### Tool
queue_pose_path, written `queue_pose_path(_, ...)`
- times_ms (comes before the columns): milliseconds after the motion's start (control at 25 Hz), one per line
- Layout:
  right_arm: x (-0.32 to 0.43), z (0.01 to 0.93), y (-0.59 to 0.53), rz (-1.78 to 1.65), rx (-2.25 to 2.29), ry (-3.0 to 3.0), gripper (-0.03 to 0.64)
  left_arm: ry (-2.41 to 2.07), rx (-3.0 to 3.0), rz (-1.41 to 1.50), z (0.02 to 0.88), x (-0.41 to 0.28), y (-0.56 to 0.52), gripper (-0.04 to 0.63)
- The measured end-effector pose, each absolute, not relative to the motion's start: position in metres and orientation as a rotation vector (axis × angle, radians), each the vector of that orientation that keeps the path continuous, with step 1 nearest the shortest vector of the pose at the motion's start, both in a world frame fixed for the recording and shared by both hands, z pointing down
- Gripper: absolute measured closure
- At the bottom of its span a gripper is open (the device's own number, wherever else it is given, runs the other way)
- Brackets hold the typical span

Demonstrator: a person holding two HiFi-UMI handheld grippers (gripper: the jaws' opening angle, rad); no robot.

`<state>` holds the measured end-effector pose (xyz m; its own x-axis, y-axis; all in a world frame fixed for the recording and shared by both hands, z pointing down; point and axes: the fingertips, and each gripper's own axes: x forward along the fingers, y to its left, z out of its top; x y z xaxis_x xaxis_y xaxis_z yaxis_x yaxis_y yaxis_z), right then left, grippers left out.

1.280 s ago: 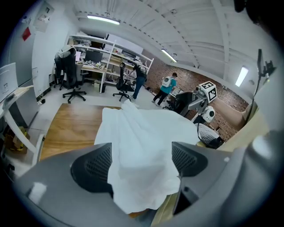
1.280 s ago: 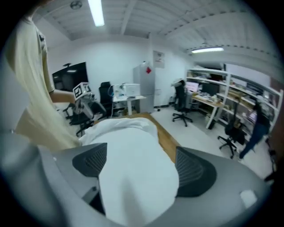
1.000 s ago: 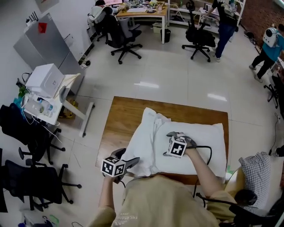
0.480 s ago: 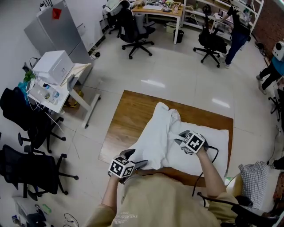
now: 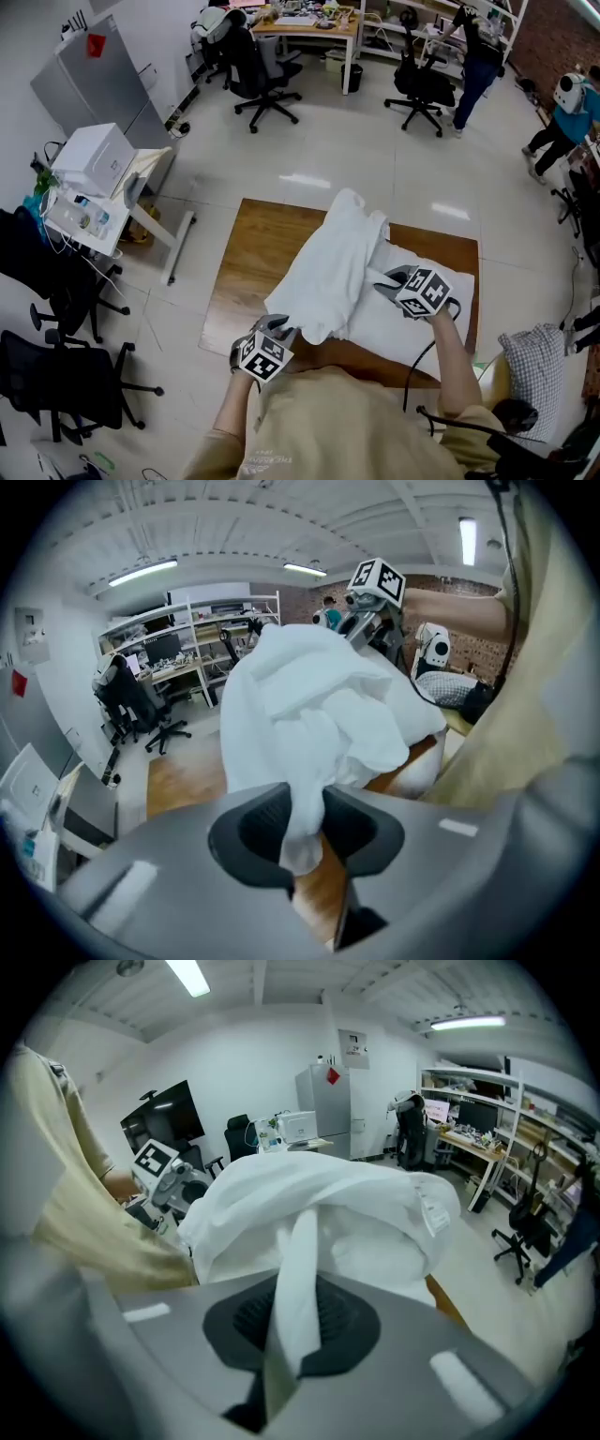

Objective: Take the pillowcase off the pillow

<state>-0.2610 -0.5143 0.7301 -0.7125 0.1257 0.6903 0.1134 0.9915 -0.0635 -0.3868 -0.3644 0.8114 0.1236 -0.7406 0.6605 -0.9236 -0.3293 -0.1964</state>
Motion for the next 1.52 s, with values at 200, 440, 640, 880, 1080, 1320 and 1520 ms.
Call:
queue_pose_path(200,-0.245,0.734,-0.488,0.0,-0.301,-2.329,0.604,-2.076,1.7,0.841,0.806,-0.548,-0.357,0.583)
queue_pose_path(440,-0.266,0.759,-0.461,-0.05,-0.311,-2.273,0.603,-1.926,1.559,0.848,0.851,-0.611,-0.36,0.581)
queue_pose_path(640,-0.273,0.745,-0.462,-0.102,-0.315,-2.26,0.601,-1.65,1.778,0.467,0.802,-0.59,-0.376,0.276)
queue_pose_path(880,-0.274,0.739,-0.456,-0.151,-0.305,-2.264,0.595,-1.56,2.018,0.18,0.719,-0.553,-0.436,0.163)
queue_pose_path(1080,-0.275,0.74,-0.441,-0.184,-0.31,-2.234,0.591,-1.443,2.036,-0.09,0.68,-0.519,-0.523,0.15)
queue_pose_path(1320,-0.274,0.736,-0.437,-0.154,-0.286,-2.222,0.586,-1.321,1.852,0.352,0.781,-0.453,-0.589,0.269)
queue_pose_path(1520,-0.274,0.743,-0.446,-0.033,-0.212,-2.238,0.583,-1.476,1.7,0.487,0.811,-0.488,-0.587,0.583)
